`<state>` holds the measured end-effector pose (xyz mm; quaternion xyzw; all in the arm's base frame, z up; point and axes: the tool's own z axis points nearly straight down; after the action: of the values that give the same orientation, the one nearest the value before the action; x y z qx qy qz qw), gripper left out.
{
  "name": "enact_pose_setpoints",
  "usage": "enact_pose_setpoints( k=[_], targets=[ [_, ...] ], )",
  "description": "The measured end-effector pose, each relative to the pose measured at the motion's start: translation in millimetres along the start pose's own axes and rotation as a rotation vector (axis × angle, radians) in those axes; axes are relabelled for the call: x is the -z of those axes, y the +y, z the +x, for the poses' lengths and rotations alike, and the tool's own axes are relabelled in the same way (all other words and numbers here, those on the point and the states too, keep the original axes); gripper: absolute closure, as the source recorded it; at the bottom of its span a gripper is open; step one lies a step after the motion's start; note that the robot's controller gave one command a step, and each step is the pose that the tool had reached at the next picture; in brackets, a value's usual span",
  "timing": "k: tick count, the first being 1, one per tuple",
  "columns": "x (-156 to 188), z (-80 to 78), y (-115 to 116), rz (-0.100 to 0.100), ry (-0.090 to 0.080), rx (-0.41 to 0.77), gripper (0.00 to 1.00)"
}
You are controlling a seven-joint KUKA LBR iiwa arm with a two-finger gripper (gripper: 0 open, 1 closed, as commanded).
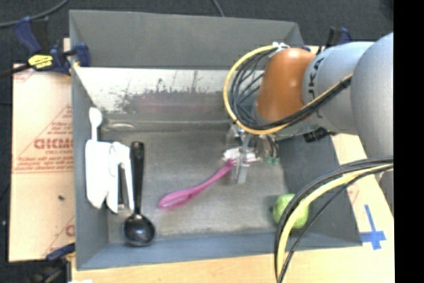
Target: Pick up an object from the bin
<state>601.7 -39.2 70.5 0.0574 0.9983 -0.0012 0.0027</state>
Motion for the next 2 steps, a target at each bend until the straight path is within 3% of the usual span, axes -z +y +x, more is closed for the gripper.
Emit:
enact_pose_setpoints(
  k=[1,2],
  targets=[
    [2.2,12.1,-17.1,-0.011,-0.024,-0.206,1.0],
    [2.2,12.1,-17.1,-0.011,-0.024,-0.205,1.0]
  ],
)
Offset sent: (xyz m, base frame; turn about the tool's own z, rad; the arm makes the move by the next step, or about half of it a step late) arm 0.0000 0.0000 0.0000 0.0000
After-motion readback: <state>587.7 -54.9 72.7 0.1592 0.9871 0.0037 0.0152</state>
